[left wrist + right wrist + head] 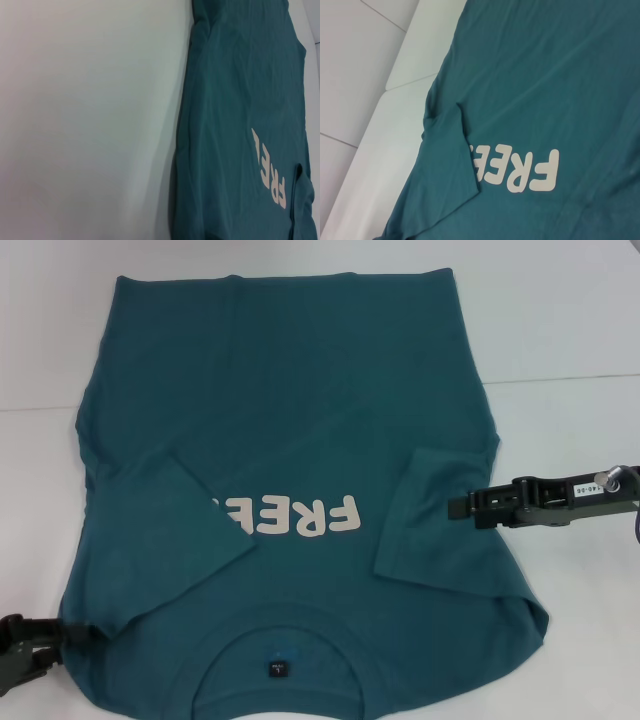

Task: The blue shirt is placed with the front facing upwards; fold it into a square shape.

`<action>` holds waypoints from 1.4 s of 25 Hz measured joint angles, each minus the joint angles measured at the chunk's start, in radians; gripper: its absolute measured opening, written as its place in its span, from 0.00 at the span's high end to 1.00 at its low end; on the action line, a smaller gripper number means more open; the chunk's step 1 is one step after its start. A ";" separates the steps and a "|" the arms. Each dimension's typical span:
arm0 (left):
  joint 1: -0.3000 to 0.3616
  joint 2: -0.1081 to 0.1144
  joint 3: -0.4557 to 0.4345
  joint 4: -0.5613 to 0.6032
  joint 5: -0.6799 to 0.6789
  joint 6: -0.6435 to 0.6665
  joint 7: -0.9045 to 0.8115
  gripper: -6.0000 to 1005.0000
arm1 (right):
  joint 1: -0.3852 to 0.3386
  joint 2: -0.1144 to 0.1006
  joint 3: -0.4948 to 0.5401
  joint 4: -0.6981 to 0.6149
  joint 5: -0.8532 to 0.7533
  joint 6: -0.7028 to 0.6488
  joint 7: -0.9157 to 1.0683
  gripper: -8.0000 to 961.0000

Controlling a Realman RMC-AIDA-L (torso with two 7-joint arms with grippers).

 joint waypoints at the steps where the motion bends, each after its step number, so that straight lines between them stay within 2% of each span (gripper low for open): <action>1: 0.000 0.000 0.000 0.000 0.000 0.000 0.000 0.54 | 0.000 0.000 0.000 0.000 0.000 0.000 0.000 0.26; 8: 0.000 0.000 0.000 0.001 -0.001 0.001 0.012 0.84 | 0.000 -0.002 0.000 0.000 0.000 -0.004 0.000 0.26; 13: 0.002 0.000 -0.012 -0.007 -0.065 0.056 0.089 0.90 | -0.001 -0.005 0.000 0.000 0.000 -0.012 -0.001 0.26; 17: -0.005 0.008 -0.075 -0.040 -0.112 0.141 0.178 0.95 | -0.009 -0.010 0.000 0.000 0.000 -0.033 -0.015 0.26; 21: -0.009 0.014 -0.104 -0.061 -0.117 0.160 0.206 0.95 | -0.026 -0.021 0.000 0.000 0.000 -0.044 -0.018 0.26; 24: -0.005 0.014 -0.104 -0.062 -0.114 0.147 0.208 0.95 | -0.044 -0.039 0.001 0.000 -0.001 -0.059 -0.012 0.26; 32: -0.004 0.008 -0.101 -0.066 -0.106 0.105 0.207 0.95 | -0.118 -0.127 -0.002 0.000 -0.022 -0.227 -0.005 0.27; 35: -0.009 0.006 -0.104 -0.066 -0.106 0.103 0.210 0.95 | -0.142 -0.144 0.002 0.000 -0.042 -0.236 0.005 0.27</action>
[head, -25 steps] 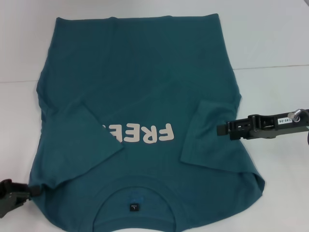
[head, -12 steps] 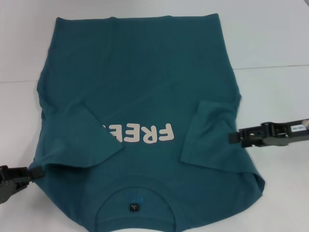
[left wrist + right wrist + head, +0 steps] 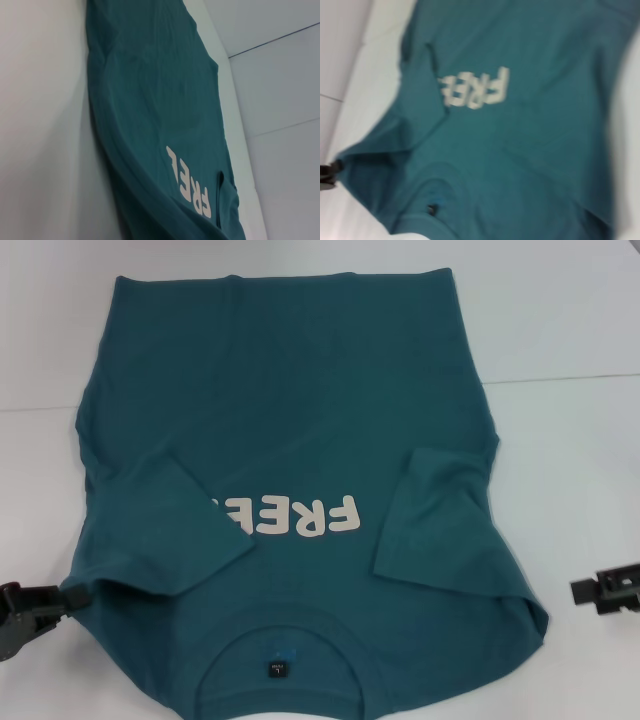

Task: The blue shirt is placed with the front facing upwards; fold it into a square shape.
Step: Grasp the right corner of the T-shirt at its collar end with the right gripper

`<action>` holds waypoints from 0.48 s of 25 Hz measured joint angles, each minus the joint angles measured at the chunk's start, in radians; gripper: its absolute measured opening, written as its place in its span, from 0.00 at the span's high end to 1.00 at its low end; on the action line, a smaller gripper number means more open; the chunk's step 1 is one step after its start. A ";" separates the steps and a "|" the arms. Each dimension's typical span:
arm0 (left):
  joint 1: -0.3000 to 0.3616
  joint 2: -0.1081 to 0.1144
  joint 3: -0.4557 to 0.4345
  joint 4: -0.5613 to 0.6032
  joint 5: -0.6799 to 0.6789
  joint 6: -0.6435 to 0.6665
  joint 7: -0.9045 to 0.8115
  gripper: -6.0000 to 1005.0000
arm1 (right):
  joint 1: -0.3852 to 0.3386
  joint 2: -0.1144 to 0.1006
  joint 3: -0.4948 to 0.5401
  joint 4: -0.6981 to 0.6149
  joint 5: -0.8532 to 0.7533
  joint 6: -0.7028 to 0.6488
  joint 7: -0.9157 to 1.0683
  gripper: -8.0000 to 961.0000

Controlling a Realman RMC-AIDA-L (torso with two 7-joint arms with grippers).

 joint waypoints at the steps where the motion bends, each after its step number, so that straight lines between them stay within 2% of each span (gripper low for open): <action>1: -0.001 -0.001 0.000 0.000 0.000 -0.001 0.000 0.95 | -0.005 -0.002 0.000 0.000 -0.011 0.007 0.004 0.27; 3: -0.003 -0.002 0.001 0.000 -0.002 -0.001 0.000 0.95 | -0.011 0.000 0.000 0.000 -0.038 0.030 0.009 0.27; 8: -0.003 -0.003 0.000 0.000 -0.003 -0.001 0.000 0.95 | -0.007 0.027 -0.006 0.000 -0.066 0.095 -0.002 0.27; 9: -0.002 -0.003 -0.001 0.000 -0.003 -0.001 0.000 0.95 | 0.002 0.037 -0.008 0.000 -0.078 0.115 -0.004 0.27; 12: 0.003 -0.003 -0.001 0.000 -0.005 -0.001 -0.001 0.95 | 0.011 0.047 -0.008 0.000 -0.086 0.128 -0.004 0.27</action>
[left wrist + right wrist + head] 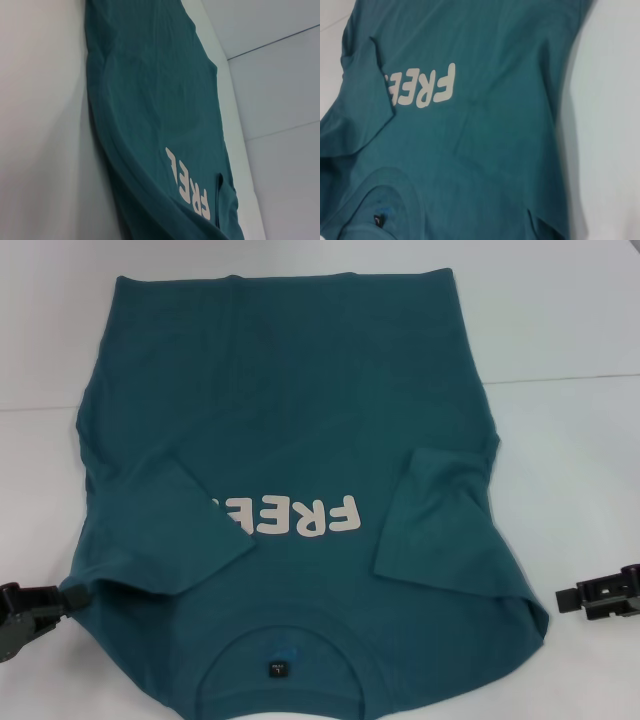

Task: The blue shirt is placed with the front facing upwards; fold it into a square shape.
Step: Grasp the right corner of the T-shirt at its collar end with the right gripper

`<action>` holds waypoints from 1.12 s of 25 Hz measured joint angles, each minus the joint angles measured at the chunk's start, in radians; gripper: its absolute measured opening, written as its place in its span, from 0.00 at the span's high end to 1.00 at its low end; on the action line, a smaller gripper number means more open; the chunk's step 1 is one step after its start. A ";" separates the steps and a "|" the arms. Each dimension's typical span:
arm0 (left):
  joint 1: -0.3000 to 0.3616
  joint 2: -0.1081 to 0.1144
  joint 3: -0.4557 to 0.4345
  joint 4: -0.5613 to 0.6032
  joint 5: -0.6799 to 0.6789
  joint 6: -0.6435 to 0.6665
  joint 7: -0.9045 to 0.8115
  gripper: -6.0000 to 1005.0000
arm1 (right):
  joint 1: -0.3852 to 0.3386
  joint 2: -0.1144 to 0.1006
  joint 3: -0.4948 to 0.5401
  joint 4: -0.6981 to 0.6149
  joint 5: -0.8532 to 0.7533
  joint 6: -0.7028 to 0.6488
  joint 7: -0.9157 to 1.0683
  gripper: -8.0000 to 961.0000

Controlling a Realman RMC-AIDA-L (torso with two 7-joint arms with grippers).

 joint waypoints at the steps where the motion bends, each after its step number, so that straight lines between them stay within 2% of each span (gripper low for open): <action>1: 0.001 0.000 0.000 0.000 -0.001 0.000 0.000 0.95 | 0.005 0.005 0.000 0.000 -0.003 0.006 0.000 0.27; 10: 0.002 -0.003 0.000 0.000 -0.003 -0.010 -0.003 0.95 | 0.032 0.042 -0.003 0.000 -0.059 0.062 0.033 0.27; 28: 0.002 -0.004 -0.002 0.000 -0.005 -0.013 -0.006 0.95 | 0.067 0.068 -0.009 0.013 -0.105 0.087 0.048 0.26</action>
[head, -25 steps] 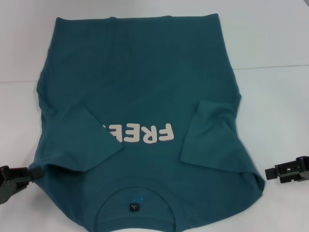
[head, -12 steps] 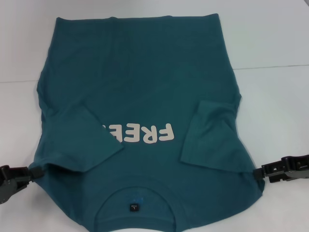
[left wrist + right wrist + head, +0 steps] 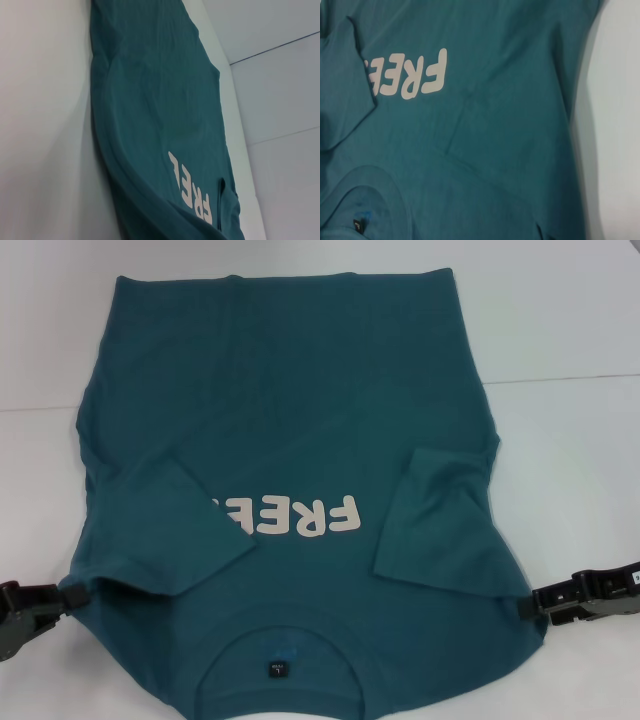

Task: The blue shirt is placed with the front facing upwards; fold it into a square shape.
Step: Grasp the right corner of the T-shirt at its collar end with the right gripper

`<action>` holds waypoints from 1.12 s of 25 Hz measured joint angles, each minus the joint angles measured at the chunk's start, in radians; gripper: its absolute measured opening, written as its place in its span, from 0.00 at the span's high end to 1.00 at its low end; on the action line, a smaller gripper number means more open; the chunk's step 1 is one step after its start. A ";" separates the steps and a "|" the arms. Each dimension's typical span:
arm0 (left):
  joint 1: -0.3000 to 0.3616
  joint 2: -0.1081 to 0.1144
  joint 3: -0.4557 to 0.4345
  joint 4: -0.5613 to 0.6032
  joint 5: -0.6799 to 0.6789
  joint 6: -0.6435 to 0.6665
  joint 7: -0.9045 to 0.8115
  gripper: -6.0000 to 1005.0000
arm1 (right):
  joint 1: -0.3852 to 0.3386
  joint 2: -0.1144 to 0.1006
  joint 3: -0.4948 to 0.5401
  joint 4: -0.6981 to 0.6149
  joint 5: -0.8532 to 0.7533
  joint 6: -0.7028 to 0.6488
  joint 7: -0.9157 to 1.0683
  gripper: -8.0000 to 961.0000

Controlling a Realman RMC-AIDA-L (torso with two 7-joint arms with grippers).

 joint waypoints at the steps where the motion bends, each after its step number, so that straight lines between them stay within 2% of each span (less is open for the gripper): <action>1: 0.000 0.000 0.000 0.000 0.000 0.000 0.000 0.95 | 0.001 0.000 0.000 0.000 0.000 0.000 0.000 0.26; 18: 0.001 -0.002 0.000 -0.008 0.000 -0.011 0.000 0.95 | 0.024 0.020 -0.008 -0.001 -0.026 -0.001 0.013 0.26; 28: 0.000 -0.002 0.000 -0.014 0.000 -0.014 0.004 0.95 | 0.072 0.067 -0.002 -0.001 -0.009 -0.010 -0.025 0.27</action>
